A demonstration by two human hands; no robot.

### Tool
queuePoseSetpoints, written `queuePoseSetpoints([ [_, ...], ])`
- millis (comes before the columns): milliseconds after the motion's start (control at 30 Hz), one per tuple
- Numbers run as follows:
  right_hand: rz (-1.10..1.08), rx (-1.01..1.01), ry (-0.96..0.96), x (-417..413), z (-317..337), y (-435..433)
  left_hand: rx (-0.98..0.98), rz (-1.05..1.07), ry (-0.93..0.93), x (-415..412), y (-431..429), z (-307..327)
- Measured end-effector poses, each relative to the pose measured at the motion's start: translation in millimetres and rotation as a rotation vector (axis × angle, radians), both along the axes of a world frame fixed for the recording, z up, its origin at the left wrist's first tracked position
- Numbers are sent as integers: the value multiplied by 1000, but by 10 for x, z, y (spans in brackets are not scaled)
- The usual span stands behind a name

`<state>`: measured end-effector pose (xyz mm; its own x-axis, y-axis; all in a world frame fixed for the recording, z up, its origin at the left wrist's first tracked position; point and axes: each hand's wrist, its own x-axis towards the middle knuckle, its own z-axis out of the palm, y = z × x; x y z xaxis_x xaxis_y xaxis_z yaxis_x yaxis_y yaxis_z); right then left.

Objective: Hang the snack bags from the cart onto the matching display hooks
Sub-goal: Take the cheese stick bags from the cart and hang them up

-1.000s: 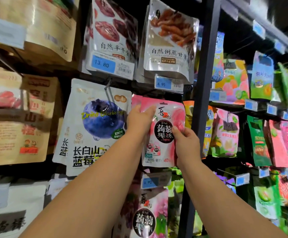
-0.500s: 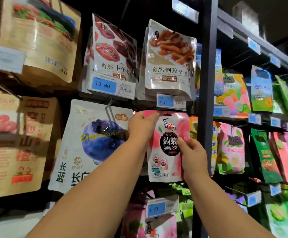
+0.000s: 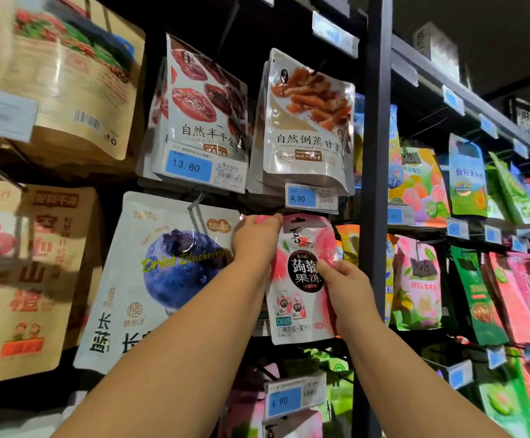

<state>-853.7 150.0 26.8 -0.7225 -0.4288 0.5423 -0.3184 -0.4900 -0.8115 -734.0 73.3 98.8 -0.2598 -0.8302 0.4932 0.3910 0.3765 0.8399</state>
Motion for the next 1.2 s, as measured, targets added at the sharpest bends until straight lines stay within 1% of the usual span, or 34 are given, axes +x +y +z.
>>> queuePoseSetpoints([
  [133,29,-8,-26,-12,-15,-10,-75,48,10,-36,-1,22],
  [233,49,0,-64,15,-21,1,-118,74,-18,-61,-33,43],
  [400,49,34,-102,27,-29,-3,-135,147,-150,-73,-104,57],
  [533,9,87,-78,52,1,-45,-200,292,-275,10,-88,54],
  [700,-31,140,-62,63,-9,-151,-257,330,-245,39,-9,-79],
  [800,-50,143,-76,55,-24,-215,-342,370,-271,-24,1,-261],
  [967,-149,166,-28,59,-61,-340,-383,388,-309,-71,-110,-385],
  [1100,-253,214,70,92,-106,-362,-395,411,-345,-77,-150,-413],
  [1200,-325,222,139,163,-135,-273,-433,432,-324,-51,-120,-443],
])
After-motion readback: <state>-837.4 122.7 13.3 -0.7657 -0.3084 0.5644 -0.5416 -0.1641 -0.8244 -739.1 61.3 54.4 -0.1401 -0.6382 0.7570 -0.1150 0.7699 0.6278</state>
